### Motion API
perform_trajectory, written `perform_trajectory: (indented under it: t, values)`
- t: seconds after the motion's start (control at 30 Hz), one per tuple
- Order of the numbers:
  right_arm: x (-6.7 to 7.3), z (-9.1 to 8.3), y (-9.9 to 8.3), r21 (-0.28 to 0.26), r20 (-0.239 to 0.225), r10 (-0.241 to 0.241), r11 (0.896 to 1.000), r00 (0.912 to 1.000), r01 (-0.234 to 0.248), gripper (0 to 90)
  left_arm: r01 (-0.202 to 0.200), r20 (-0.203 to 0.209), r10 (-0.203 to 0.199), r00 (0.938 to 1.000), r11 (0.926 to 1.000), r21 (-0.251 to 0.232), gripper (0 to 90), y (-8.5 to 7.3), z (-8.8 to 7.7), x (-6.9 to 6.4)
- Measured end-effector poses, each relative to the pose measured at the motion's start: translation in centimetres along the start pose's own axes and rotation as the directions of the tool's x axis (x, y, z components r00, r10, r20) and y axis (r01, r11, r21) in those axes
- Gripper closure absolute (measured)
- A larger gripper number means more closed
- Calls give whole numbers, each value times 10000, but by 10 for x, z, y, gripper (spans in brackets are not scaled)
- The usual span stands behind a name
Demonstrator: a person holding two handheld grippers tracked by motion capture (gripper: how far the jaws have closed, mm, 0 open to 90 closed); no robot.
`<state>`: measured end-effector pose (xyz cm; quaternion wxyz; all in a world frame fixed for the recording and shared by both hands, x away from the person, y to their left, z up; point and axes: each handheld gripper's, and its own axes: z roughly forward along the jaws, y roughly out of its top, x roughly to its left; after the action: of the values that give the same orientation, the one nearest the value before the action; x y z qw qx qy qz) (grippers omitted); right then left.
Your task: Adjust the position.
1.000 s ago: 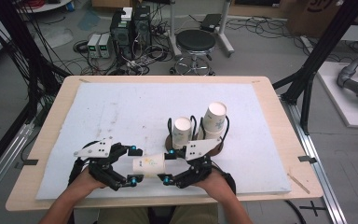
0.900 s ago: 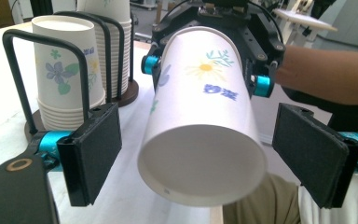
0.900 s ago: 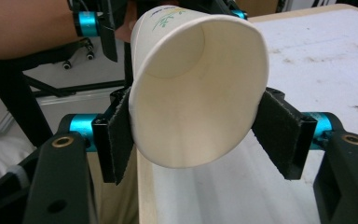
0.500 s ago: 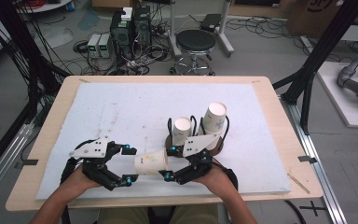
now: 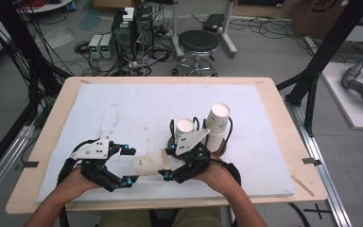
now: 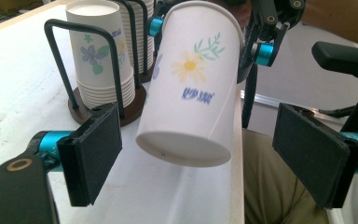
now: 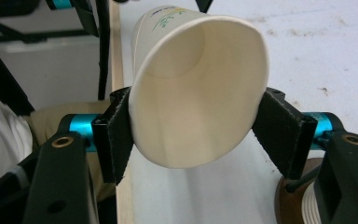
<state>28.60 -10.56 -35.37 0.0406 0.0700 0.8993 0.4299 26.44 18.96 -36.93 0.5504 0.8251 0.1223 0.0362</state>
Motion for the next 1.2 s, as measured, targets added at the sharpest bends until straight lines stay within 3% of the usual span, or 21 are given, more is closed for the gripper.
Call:
perform_trajectory:
  t: [0.33, 0.57, 0.83, 1.2]
  values:
    - [1, 3, 16, 836, 12, -348, 9959, 9994, 346, 334, -109, -101, 116, 9999, 9974, 710, 161, 4, 3, -2]
    - [3, 6, 26, 1505, 35, -740, 9859, 9973, 726, 334, -181, -221, 207, 9995, 9935, 1121, 167, 7, 7, -2]
    - [6, 12, 39, 2284, 56, -1266, 9659, 9919, 1220, 332, -227, -156, 256, 9995, 9862, 1639, 180, 10, 12, -1]
    - [8, 17, 49, 2841, -89, -1745, 9436, 9846, 1698, 331, -347, 96, 334, 9994, 9746, 2211, 218, 14, 17, 1]
